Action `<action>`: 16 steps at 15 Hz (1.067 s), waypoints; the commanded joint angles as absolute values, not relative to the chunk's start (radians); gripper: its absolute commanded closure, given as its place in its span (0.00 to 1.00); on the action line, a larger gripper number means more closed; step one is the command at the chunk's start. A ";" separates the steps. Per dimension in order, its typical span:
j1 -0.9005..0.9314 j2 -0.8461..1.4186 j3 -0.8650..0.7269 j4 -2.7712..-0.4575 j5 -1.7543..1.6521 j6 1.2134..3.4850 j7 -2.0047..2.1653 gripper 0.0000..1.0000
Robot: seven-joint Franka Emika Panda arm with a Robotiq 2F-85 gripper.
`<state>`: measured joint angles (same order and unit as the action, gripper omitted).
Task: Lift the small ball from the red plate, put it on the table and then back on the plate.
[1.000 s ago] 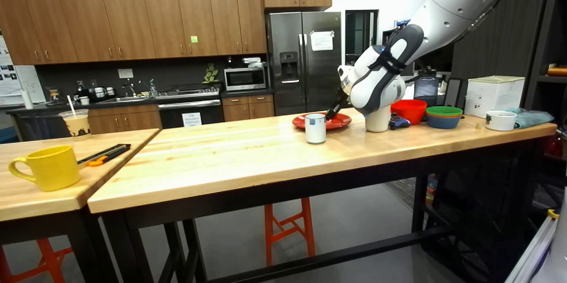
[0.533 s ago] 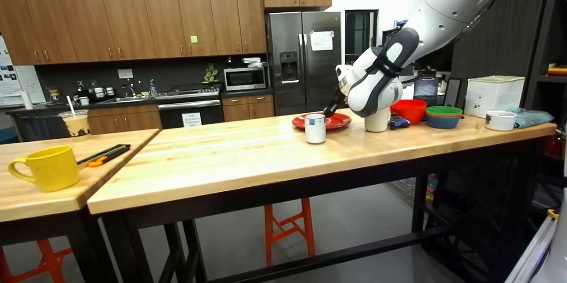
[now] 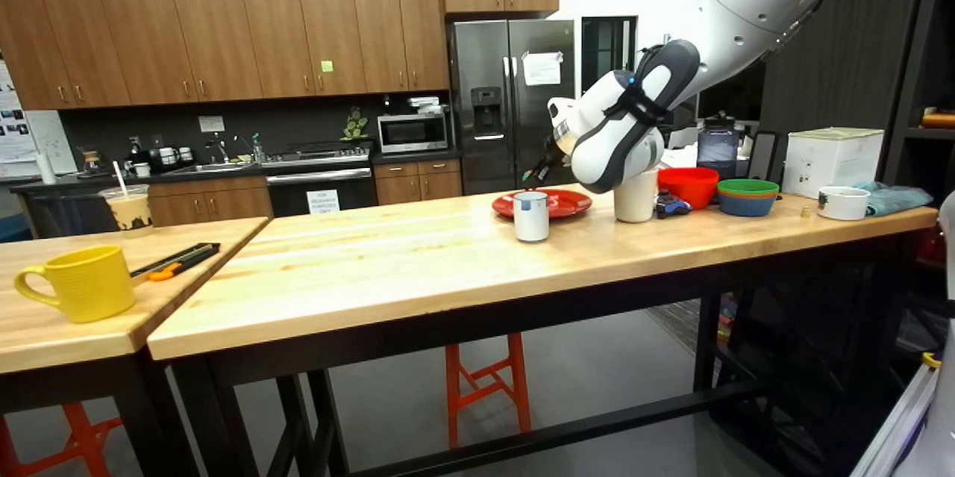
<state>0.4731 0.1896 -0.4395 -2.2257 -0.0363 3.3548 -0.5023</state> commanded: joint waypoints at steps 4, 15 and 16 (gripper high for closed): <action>0.527 0.212 -0.494 -2.221 -0.026 3.272 -0.502 0.74; 0.326 0.245 -0.351 -1.899 -0.022 2.924 -0.596 0.74; 0.315 0.247 -0.342 -1.879 0.005 2.874 -0.610 0.74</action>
<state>0.3599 0.2241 -0.3830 -1.9636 -0.0560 2.9829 -0.5517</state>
